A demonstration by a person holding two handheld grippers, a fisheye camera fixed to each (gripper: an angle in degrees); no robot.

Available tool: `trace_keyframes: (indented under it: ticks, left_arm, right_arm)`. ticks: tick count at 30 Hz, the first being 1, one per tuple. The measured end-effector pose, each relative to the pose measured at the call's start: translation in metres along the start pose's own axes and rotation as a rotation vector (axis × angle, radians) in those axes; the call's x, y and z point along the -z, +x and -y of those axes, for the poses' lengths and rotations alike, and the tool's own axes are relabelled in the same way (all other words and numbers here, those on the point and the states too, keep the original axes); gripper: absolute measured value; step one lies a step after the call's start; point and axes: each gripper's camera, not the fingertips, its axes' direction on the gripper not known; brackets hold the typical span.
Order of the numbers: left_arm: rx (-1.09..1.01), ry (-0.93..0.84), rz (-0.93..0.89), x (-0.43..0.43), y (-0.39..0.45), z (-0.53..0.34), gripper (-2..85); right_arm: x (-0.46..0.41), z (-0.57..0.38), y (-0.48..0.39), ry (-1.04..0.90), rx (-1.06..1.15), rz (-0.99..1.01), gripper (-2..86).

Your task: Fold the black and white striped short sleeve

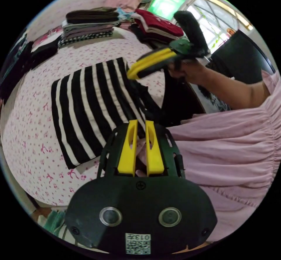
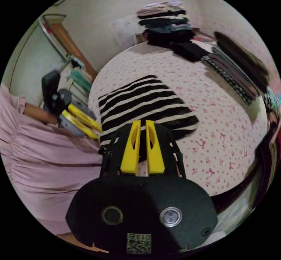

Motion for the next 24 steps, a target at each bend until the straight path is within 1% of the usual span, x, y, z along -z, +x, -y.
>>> trace_keyframes:
  ticks: [1, 2, 4, 6, 8, 10, 11, 13, 14, 16, 17, 19, 21, 24]
  left_arm:
    - [0.033, -0.003, -0.007, -0.001, -0.012, -0.002, 4.6]
    - [0.044, -0.020, 0.000, -0.005, -0.019, -0.002, 4.2]
    - [0.018, -0.054, 0.027, -0.013, -0.020, 0.001, 3.5]
    - [-0.001, -0.120, 0.063, -0.025, -0.021, 0.002, 3.0]
    - [0.021, -0.134, 0.067, -0.029, -0.026, -0.004, 2.4]
    - [0.050, -0.101, 0.060, -0.021, -0.029, -0.011, 2.1]
    - [0.056, -0.082, 0.077, -0.015, -0.029, -0.015, 2.0]
    - [0.062, -0.074, 0.121, -0.011, -0.029, -0.018, 1.8]
    - [0.067, -0.079, 0.127, -0.013, -0.031, -0.018, 1.7]
    - [0.073, -0.104, 0.089, -0.019, -0.035, -0.015, 1.7]
    - [0.070, -0.116, 0.075, -0.022, -0.036, -0.013, 1.6]
    - [0.062, -0.126, 0.078, -0.025, -0.037, -0.012, 1.5]
    - [0.072, -0.117, 0.062, -0.022, -0.043, -0.016, 1.4]
    - [0.137, -0.105, -0.004, -0.011, -0.058, -0.032, 1.7]
  right_arm:
    - [-0.016, 0.004, -0.025, -0.044, 0.076, -0.008, 1.7]
    - [-0.025, 0.005, -0.035, -0.071, 0.105, -0.028, 1.6]
    - [-0.058, 0.003, -0.065, -0.208, 0.218, -0.097, 0.9]
    - [-0.069, -0.008, -0.071, -0.286, 0.258, -0.153, 0.5]
    - [-0.055, -0.024, -0.068, -0.250, 0.268, -0.144, 0.2]
    - [-0.045, -0.040, -0.053, -0.341, 0.201, -0.163, 0.1]
    - [-0.042, -0.043, -0.051, -0.349, 0.187, -0.171, 0.1]
    - [-0.026, -0.045, -0.055, -0.266, 0.170, -0.168, 0.1]
    - [-0.018, -0.040, -0.064, -0.196, 0.178, -0.142, 0.1]
    - [-0.021, -0.024, -0.090, -0.099, 0.235, -0.081, 0.1]
    - [-0.025, -0.022, -0.096, -0.089, 0.254, -0.071, 0.2]
    - [-0.044, -0.019, -0.107, -0.106, 0.281, -0.051, 0.2]
    - [-0.069, -0.029, -0.099, -0.219, 0.255, -0.038, 0.2]
    - [-0.053, -0.049, -0.074, -0.222, 0.198, 0.009, 0.4]
